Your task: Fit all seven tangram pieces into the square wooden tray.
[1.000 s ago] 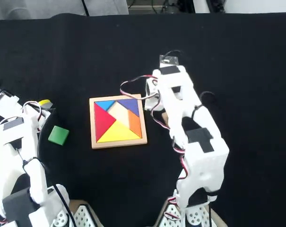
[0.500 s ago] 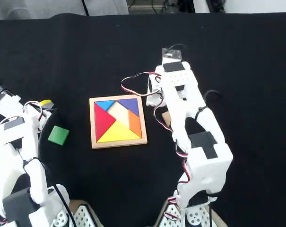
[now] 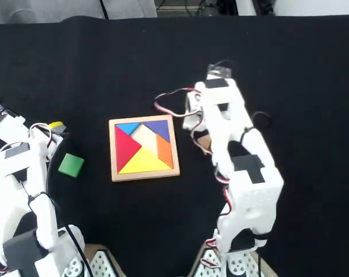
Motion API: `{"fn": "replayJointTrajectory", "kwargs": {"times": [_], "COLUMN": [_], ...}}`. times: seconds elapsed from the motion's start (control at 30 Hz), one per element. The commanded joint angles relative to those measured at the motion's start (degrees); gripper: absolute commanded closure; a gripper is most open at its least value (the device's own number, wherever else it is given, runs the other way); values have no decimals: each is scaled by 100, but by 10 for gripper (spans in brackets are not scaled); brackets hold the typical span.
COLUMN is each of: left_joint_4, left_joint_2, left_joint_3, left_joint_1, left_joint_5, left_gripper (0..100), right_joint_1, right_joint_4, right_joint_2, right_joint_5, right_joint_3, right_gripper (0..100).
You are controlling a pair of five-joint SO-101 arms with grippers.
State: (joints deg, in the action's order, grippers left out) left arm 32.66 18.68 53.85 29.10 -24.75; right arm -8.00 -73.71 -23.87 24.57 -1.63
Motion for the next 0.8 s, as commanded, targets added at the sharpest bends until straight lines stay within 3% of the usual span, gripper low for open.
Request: {"fn": "replayJointTrajectory", "kwargs": {"times": [0.0,0.3,0.77], "left_joint_4": [-114,-114,-114], "left_joint_2": [149,149,149], "left_joint_3": [-31,-31,-31], "left_joint_1": [-57,-57,-57], "left_joint_5": [35,44,44], "left_gripper": [672,672,672], "right_joint_1": [158,-211,-220], "right_joint_4": [79,53,-149], "right_joint_2": [-13,-224,-259], "right_joint_5": [62,62,62], "right_joint_3": [224,312,268], "right_gripper": [751,751,752]}}
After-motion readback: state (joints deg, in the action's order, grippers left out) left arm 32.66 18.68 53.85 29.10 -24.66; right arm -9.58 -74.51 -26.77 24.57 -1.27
